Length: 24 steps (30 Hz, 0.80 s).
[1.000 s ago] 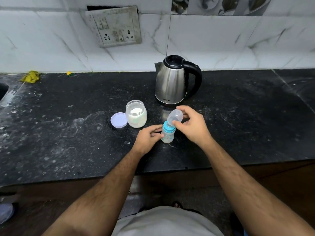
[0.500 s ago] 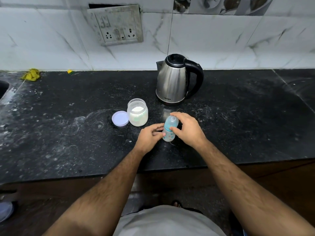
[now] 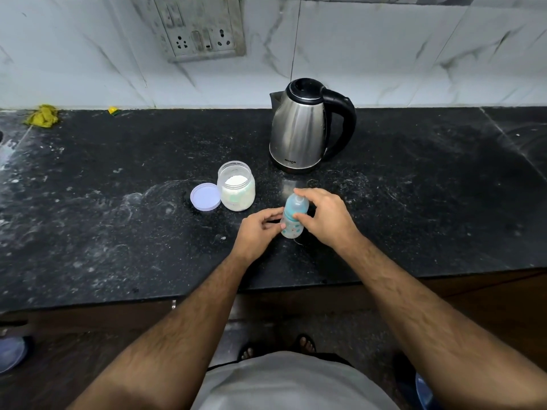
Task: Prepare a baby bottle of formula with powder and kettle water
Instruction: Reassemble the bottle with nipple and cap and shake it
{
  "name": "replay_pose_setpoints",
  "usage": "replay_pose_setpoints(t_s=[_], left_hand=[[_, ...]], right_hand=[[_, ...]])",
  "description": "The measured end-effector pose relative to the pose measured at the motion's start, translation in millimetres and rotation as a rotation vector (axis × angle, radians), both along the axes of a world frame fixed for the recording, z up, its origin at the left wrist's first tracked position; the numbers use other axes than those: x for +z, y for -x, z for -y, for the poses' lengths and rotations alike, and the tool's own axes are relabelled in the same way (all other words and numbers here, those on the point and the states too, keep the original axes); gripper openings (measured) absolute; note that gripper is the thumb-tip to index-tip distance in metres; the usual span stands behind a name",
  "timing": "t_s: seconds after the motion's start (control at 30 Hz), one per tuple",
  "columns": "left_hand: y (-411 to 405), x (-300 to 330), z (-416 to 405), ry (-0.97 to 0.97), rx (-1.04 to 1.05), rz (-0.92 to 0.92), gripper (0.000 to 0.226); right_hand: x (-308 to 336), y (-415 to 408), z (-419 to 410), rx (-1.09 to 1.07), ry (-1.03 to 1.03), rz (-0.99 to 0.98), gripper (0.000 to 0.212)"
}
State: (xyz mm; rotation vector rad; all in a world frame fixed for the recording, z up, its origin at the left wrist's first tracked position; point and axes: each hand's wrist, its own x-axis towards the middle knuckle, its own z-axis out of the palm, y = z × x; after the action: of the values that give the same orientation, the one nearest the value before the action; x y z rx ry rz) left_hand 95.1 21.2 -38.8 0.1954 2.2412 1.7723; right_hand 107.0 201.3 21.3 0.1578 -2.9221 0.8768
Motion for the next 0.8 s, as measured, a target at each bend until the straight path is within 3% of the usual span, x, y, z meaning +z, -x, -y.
replay_pose_setpoints(t_s=[0.5, 0.7, 0.8], left_hand=[[-1.6, 1.6, 4.0, 0.053, -0.055, -0.006, 0.050], [-8.2, -1.5, 17.9, 0.105, 0.025, 0.005, 0.050], [-18.9, -6.3, 25.7, 0.155, 0.057, -0.041, 0.046]], right_hand=[[2.1, -8.2, 4.4, 0.035, -0.067, 0.030, 0.068], [-18.0, -13.7, -0.4, -0.196, 0.314, 0.201, 0.101], [-35.2, -13.1, -0.6, -0.229, 0.395, 0.319, 0.110]])
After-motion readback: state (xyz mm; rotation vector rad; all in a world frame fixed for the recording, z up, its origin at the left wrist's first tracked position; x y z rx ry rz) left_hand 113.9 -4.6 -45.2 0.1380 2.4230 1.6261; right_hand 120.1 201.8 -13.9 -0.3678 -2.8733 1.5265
